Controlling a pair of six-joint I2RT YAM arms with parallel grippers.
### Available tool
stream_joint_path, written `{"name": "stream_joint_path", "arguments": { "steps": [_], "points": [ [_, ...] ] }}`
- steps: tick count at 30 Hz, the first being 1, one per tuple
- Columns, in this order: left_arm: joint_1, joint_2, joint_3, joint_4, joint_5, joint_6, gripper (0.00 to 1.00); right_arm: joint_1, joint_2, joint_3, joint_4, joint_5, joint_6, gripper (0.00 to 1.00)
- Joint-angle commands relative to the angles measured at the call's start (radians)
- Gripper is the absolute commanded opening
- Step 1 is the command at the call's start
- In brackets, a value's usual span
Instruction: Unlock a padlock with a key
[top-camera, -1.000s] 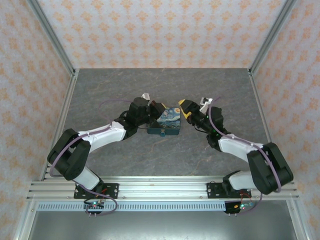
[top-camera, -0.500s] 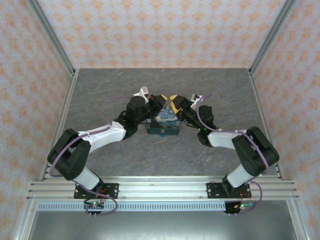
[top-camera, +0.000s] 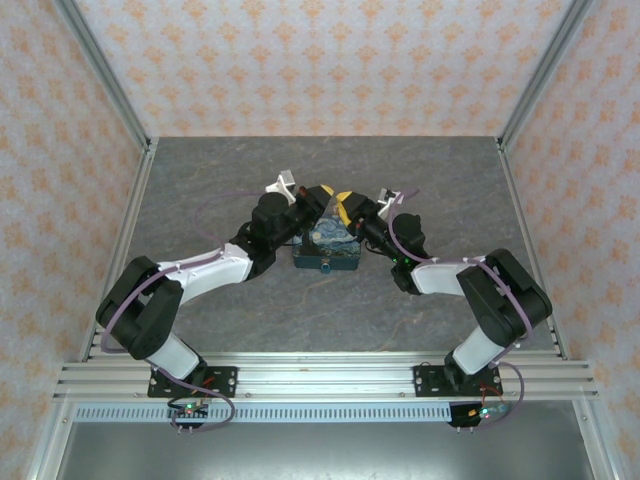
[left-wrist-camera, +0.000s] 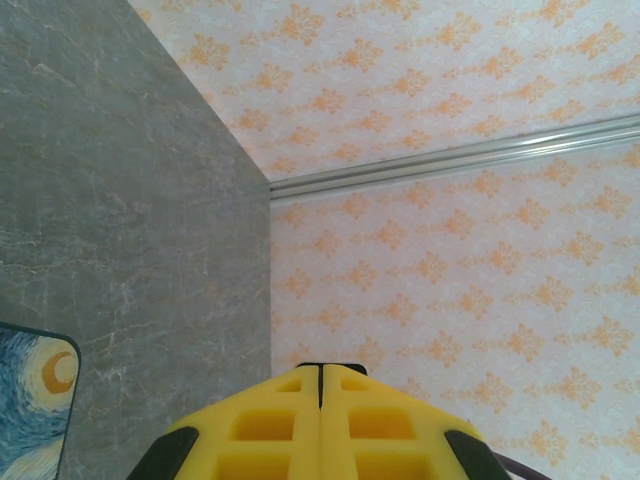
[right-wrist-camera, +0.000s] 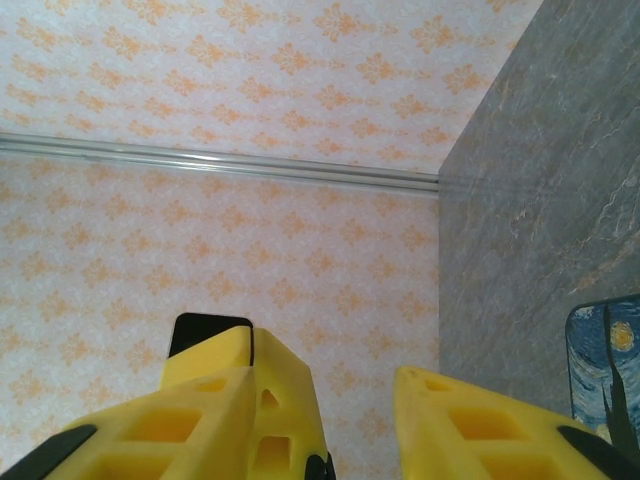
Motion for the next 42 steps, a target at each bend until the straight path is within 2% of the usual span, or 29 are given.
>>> {"name": "stream_joint_path", "arguments": {
  "steps": [1, 12, 24, 42],
  "points": [
    [0.005, 0.022, -0.008, 0.047, -0.026, -0.008, 0.00, 0.010, -0.024, 0.008, 0.066, 0.005, -0.007, 0.39],
    [0.005, 0.031, -0.010, 0.046, -0.031, -0.005, 0.00, 0.038, -0.040, 0.000, 0.068, 0.001, -0.022, 0.36],
    [0.005, 0.031, -0.015, 0.046, -0.041, -0.008, 0.00, 0.047, -0.037, -0.012, 0.067, -0.001, -0.018, 0.29],
    [0.005, 0.022, -0.034, 0.060, -0.053, -0.017, 0.00, 0.059, -0.009, -0.007, 0.069, 0.022, -0.018, 0.12]
  ]
}}
